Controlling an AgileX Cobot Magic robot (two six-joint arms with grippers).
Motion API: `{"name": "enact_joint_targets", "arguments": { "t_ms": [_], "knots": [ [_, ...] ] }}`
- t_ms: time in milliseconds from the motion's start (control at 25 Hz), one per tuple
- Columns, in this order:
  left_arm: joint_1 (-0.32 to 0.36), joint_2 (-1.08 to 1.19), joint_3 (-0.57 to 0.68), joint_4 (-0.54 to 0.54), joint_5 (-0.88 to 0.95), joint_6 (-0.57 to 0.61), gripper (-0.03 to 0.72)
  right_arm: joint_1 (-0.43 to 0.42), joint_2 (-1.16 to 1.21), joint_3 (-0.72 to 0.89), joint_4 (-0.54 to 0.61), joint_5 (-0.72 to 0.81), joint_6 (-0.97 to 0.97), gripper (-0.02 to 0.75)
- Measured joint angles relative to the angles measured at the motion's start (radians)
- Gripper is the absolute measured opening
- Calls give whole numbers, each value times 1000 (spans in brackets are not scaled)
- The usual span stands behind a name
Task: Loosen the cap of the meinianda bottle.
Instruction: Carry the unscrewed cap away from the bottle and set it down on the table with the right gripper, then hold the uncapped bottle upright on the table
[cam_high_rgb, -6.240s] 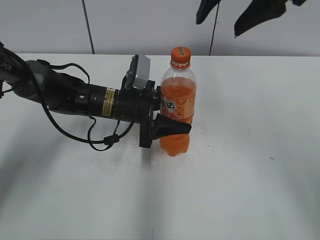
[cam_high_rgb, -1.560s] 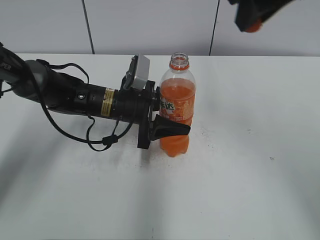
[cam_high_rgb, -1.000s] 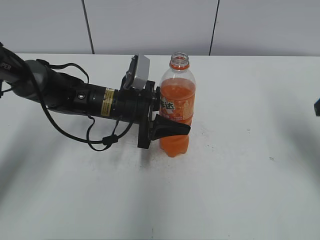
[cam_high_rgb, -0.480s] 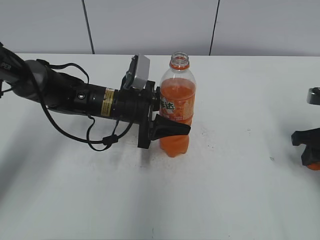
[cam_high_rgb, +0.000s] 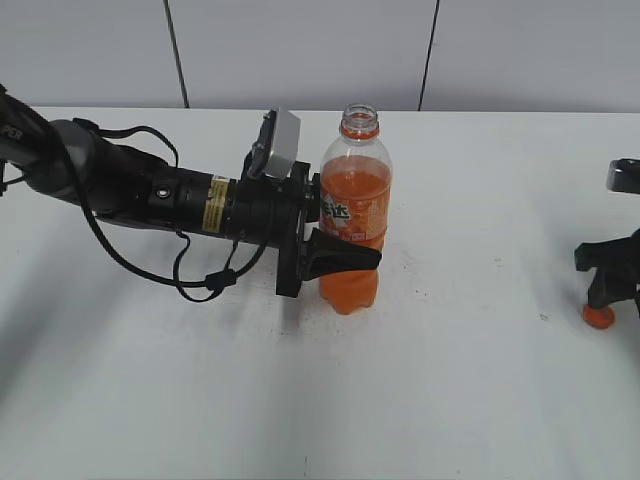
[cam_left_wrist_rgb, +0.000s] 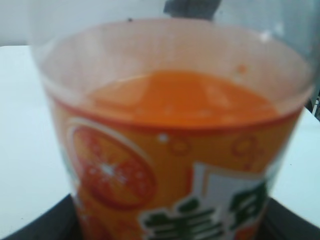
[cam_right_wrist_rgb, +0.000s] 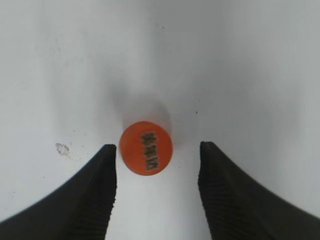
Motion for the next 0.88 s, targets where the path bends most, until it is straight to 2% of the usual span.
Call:
{"name": "enact_joint_targets", "arguments": {
  "t_ms": [400,600,800,880],
  "knots": [
    [0,0,0,-11,4,-3,416,0,14,-15,19,19,0,421],
    [-1,0,0,-18,7,-7,418,0,11,-80,35,116,0,421],
    [-1,0,0,-20,2,-34,566,0,-33,-125,43,163,0,421],
    [-1,0,0,-19,-17,-45,599,0,-49,-141,51,167,0,421]
  ]
}}
